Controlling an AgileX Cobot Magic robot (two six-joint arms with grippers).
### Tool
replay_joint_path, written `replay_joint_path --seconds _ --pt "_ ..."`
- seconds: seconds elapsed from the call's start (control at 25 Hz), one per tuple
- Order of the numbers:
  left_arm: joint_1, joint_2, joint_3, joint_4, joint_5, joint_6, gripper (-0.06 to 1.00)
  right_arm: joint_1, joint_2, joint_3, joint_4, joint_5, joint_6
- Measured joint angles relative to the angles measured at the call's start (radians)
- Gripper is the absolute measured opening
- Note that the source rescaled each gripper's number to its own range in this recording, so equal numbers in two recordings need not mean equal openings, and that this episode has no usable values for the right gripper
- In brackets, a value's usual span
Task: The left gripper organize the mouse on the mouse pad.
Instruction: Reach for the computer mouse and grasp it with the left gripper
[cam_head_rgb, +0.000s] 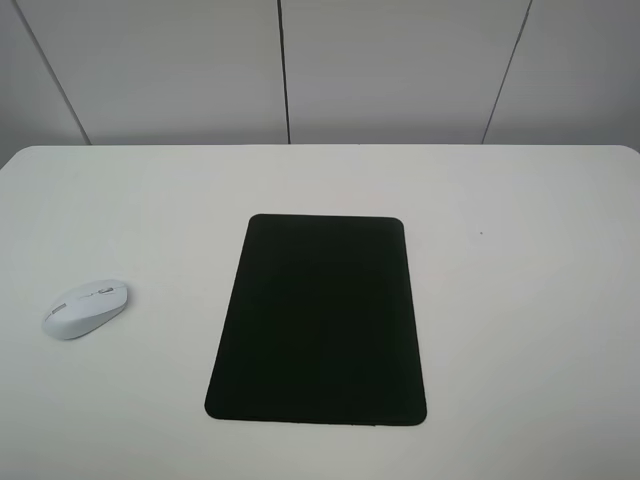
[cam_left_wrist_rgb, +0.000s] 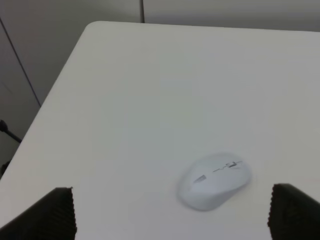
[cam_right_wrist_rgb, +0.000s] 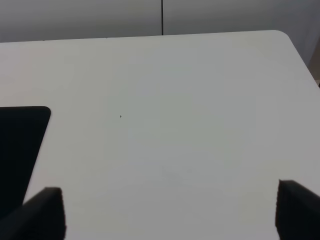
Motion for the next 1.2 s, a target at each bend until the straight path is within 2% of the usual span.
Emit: replay_joint_path --seconds 0.24,0.44,0.68,0.84,1.2 --pt "0.000 0.025 0.000 -0.006 0.000 0.000 1.00 0.000 0.000 0.000 0.000 0.000 0.000" --pt "0.000 0.212 0.001 -0.007 -0.001 0.029 1.00 0.000 0.000 0.000 0.000 0.000 0.000" --pt "-0.026 0.542 -0.010 -0.013 -0.050 0.286 1.00 0.000 0.000 0.000 0.000 0.000 0.000" --pt "-0.054 0.725 -0.038 -0.019 -0.101 0.409 1.00 0.000 0.000 0.000 0.000 0.000 0.000" --pt "-0.055 1.122 -0.107 -0.019 -0.192 0.659 1.00 0.000 0.000 0.000 0.000 0.000 0.000"
